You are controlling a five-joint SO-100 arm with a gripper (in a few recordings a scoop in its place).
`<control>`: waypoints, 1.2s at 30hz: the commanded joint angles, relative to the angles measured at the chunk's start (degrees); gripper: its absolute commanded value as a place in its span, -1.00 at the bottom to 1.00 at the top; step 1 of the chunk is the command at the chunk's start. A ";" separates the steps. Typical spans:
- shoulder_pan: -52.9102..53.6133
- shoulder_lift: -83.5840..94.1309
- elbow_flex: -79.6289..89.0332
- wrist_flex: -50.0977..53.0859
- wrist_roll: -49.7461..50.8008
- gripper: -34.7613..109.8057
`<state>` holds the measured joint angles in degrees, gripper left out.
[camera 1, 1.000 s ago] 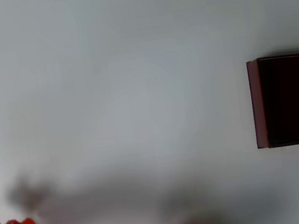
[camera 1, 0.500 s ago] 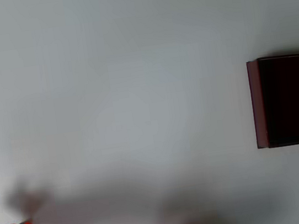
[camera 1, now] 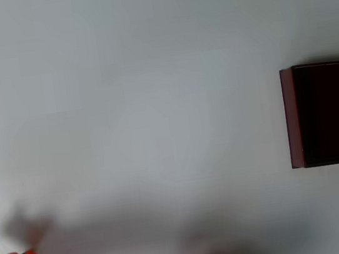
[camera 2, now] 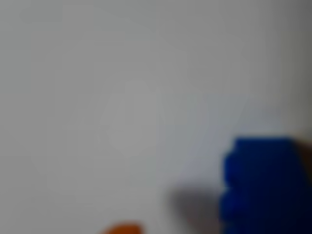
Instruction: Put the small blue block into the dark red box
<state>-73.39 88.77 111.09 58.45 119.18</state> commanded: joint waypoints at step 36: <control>1.67 -2.02 -5.45 2.20 -3.16 -0.26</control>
<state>-72.07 85.78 106.52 59.85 115.58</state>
